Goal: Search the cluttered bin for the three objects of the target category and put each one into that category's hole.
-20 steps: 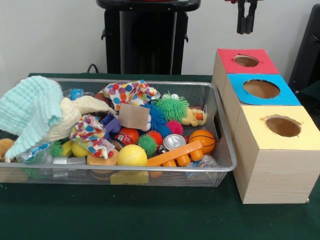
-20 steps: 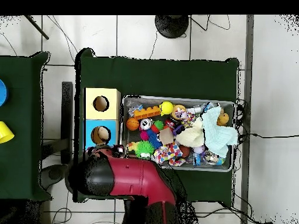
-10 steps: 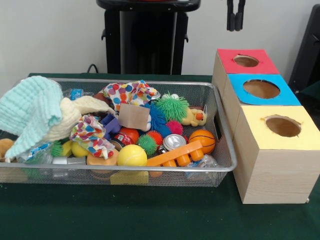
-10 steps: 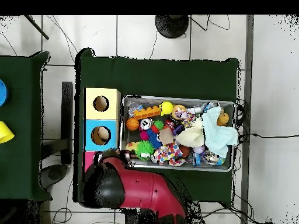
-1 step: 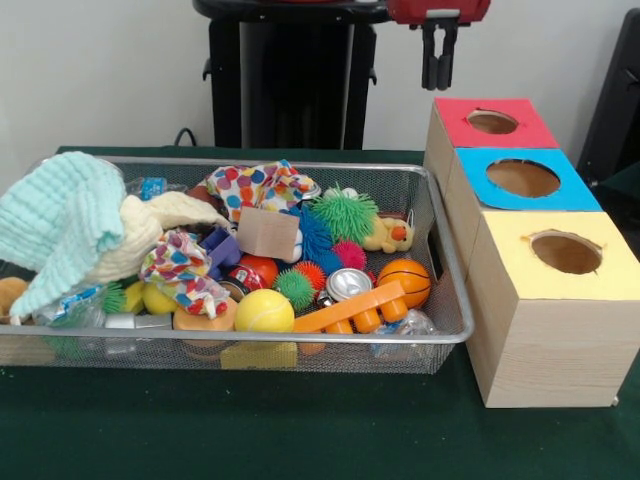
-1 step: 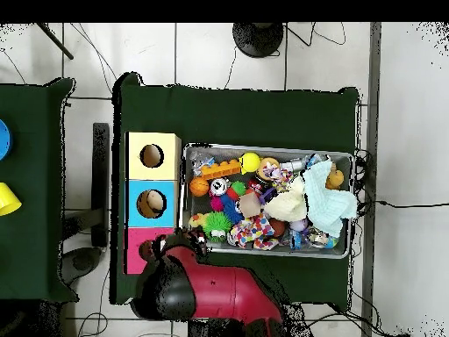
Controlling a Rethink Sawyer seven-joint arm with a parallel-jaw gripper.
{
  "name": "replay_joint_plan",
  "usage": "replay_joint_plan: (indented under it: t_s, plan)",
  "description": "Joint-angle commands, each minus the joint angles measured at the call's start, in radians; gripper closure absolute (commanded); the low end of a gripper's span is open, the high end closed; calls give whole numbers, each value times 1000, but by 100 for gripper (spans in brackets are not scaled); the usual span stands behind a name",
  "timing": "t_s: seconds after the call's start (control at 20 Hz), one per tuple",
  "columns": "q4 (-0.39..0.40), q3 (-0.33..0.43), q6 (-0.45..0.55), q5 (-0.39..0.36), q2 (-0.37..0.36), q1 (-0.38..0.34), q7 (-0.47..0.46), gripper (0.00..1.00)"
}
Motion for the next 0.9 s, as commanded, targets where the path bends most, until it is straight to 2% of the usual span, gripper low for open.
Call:
replay_joint_plan:
  t_s: [0.05, 0.4, 0.75, 0.8, 0.9]
  plan:
    - [40, 75, -69, -99, 95, -30, 72, 100]
    - [21, 54, -96, -126, 136, -8, 115, 100]
    - [38, 105, -122, -118, 161, -47, 135, 100]
    - [42, 115, -121, -114, 162, -52, 138, 0]
    - [46, 129, -124, -109, 164, -60, 143, 0]
